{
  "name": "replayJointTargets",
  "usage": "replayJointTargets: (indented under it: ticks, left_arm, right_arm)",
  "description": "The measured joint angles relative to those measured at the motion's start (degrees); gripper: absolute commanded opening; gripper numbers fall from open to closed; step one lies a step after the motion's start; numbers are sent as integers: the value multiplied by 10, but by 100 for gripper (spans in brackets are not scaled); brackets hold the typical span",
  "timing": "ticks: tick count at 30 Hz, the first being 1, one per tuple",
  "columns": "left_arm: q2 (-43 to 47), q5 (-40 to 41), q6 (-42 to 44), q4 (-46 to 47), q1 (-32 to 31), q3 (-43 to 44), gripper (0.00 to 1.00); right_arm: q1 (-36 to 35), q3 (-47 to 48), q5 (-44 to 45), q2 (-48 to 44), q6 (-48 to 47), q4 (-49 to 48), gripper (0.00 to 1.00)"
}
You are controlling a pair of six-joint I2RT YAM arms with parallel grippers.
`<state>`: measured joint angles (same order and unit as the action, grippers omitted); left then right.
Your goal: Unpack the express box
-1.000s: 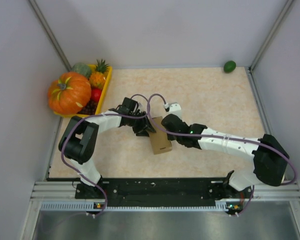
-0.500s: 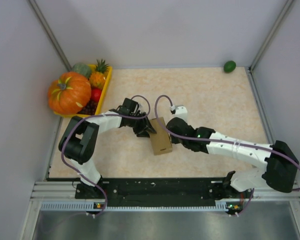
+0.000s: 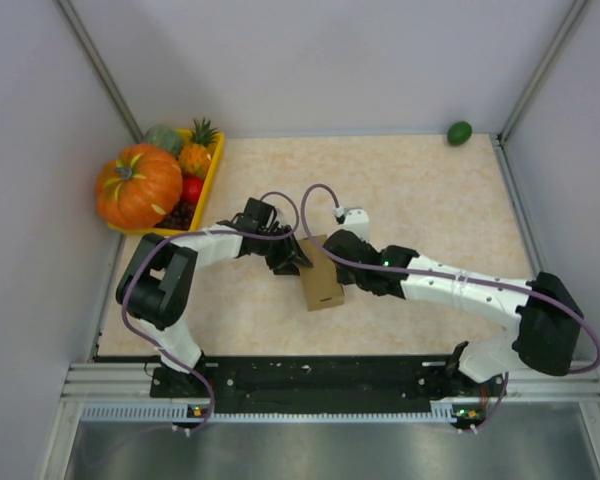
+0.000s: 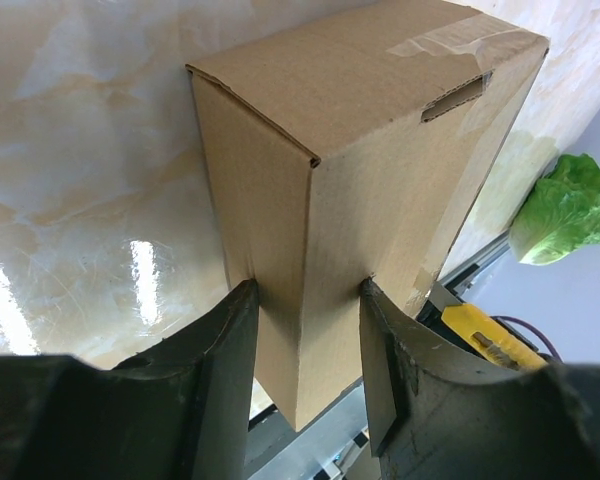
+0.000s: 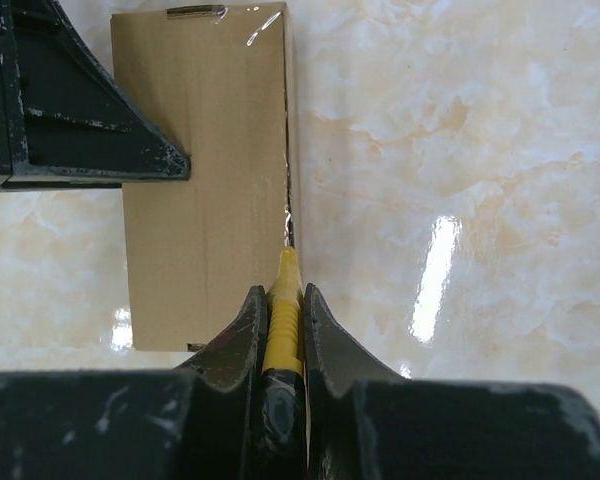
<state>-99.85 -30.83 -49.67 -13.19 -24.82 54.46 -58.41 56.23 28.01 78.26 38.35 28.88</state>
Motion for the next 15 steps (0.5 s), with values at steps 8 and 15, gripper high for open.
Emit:
replayJointTargets:
  ticks: [8, 15]
  left_arm:
    - [4, -1, -15, 14, 2, -10, 9]
    - [8, -4, -45, 21, 3, -20, 8]
  right_arm:
    - [-2, 76, 5, 58, 20, 76, 0]
    - [-31, 75, 35, 58, 26, 87, 0]
